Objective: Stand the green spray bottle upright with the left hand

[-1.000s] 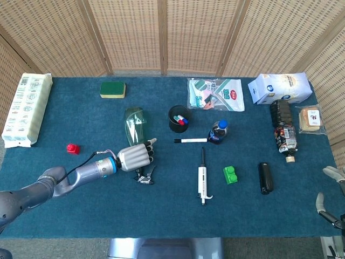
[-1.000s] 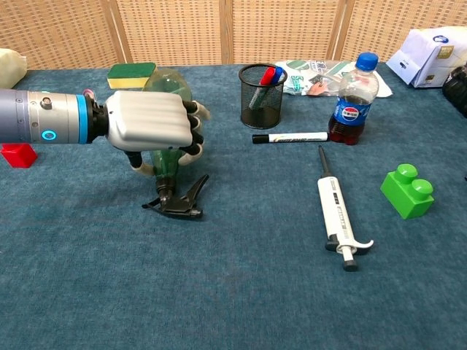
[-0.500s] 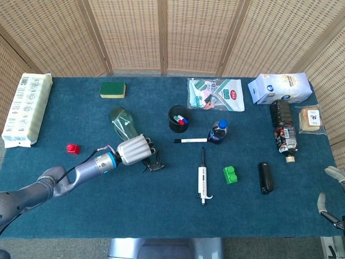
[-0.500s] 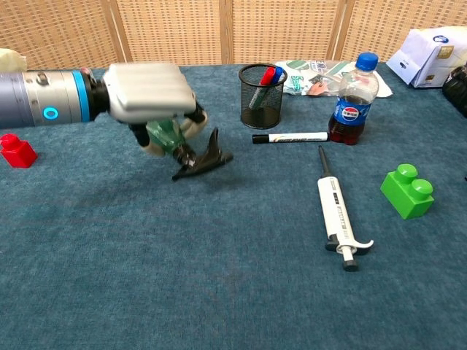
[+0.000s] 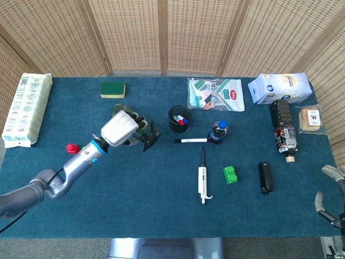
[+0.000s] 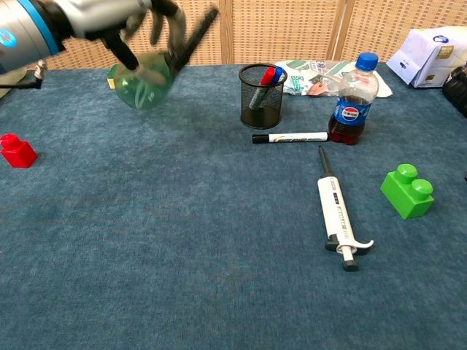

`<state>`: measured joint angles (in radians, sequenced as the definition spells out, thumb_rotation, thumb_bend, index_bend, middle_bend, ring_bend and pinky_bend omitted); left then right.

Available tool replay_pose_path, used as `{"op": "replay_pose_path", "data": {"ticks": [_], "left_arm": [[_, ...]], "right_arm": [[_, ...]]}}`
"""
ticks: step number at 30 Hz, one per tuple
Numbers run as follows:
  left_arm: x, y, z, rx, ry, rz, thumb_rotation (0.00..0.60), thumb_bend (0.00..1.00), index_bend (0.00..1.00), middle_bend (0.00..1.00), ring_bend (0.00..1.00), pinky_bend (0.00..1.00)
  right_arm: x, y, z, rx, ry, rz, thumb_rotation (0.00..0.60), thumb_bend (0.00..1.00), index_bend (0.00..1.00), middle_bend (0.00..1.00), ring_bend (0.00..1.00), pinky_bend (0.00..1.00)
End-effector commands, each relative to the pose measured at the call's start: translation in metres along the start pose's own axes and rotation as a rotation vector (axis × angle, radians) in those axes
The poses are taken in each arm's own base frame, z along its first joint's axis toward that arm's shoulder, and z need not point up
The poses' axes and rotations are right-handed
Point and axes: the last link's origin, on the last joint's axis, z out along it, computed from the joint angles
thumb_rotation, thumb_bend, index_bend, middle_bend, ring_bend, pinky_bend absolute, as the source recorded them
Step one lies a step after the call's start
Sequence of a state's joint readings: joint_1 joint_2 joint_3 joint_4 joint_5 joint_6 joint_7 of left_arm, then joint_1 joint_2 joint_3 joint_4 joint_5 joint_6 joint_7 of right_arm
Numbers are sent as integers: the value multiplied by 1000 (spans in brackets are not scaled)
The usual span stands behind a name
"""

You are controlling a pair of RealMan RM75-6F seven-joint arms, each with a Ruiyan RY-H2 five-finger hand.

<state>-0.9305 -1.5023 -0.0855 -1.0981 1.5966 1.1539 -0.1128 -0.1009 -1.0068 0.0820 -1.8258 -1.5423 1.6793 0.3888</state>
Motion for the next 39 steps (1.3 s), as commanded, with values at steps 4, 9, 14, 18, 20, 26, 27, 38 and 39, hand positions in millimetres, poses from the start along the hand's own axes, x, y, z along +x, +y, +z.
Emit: {"op": "replay_pose_path", "data": {"ticks": [4,9,14,18,20,26,27,38,39], "left_arm": [[20,-16,-15,120,103,-212,600,291,641,598,545,716],[25,-18,-27,190,142,-376,600,291,628,583,539,708],[26,-18,-36,259,184,-545,600,291,618,573,534,461],[25,-18,-44,321,199,-679,600,291,609,564,524,611],[25,-18,-47,348,203,-726,600,291,606,560,521,598],[20,-15,-59,447,201,-951,600,294,602,551,516,592],[20,-15,-60,456,200,-975,600,294,602,550,515,607],[14,-16,-68,544,182,-1140,600,293,582,525,492,666],[13,-15,-67,550,173,-1153,600,294,580,523,490,649]], "right_arm": [[0,0,0,2,-4,1,600,564,222,220,64,141],[-2,0,0,5,-14,3,600,564,221,221,66,141],[-3,1,0,5,-23,9,600,564,219,221,66,141],[-5,1,1,6,-28,13,600,564,219,221,70,141],[-6,2,1,6,-30,16,600,564,219,222,70,141],[-9,2,3,10,-42,18,600,564,218,222,71,141],[-9,2,4,10,-43,18,600,564,217,222,71,141],[-9,4,3,5,-42,19,600,564,216,222,73,141],[-9,4,3,5,-43,19,600,564,216,222,73,141]]}}
